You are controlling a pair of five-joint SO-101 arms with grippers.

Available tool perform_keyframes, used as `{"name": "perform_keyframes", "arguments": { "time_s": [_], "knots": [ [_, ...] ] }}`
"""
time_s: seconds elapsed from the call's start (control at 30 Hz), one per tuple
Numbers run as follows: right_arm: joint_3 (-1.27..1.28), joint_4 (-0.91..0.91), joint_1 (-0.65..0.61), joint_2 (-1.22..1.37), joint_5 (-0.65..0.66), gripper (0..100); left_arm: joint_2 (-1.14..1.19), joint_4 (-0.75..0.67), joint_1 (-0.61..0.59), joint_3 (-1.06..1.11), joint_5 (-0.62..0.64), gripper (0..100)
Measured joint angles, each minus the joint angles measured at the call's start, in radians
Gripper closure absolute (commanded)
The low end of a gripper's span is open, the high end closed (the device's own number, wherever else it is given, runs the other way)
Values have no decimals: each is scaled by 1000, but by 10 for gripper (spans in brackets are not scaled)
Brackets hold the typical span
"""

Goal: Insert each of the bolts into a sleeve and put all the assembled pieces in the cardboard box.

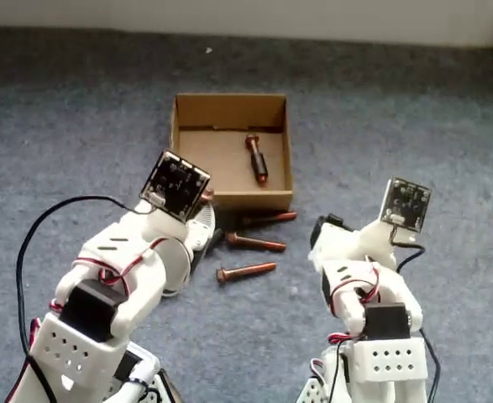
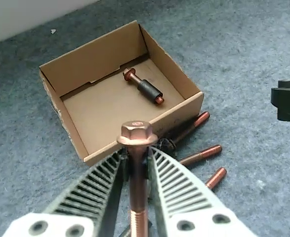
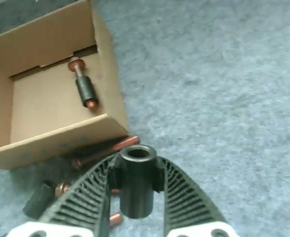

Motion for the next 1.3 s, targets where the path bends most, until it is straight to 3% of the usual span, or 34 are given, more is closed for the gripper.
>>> {"name": "perform_keyframes", "arguments": {
  "time_s": [0.37,0.6,0.87,1.17,1.3],
  "knots": [
    [0,-49,-315,0,0,993,-390,-176,0,384,-115,995],
    [0,-132,-479,0,2,993,-562,-226,-74,488,-118,994],
    [0,-158,-500,-20,5,993,-620,-269,-91,489,-34,994],
    [187,-229,-505,-471,181,994,-620,-379,-83,463,28,994],
    [235,-238,-505,-483,199,994,-620,-384,-83,367,78,994]
  ]
}}
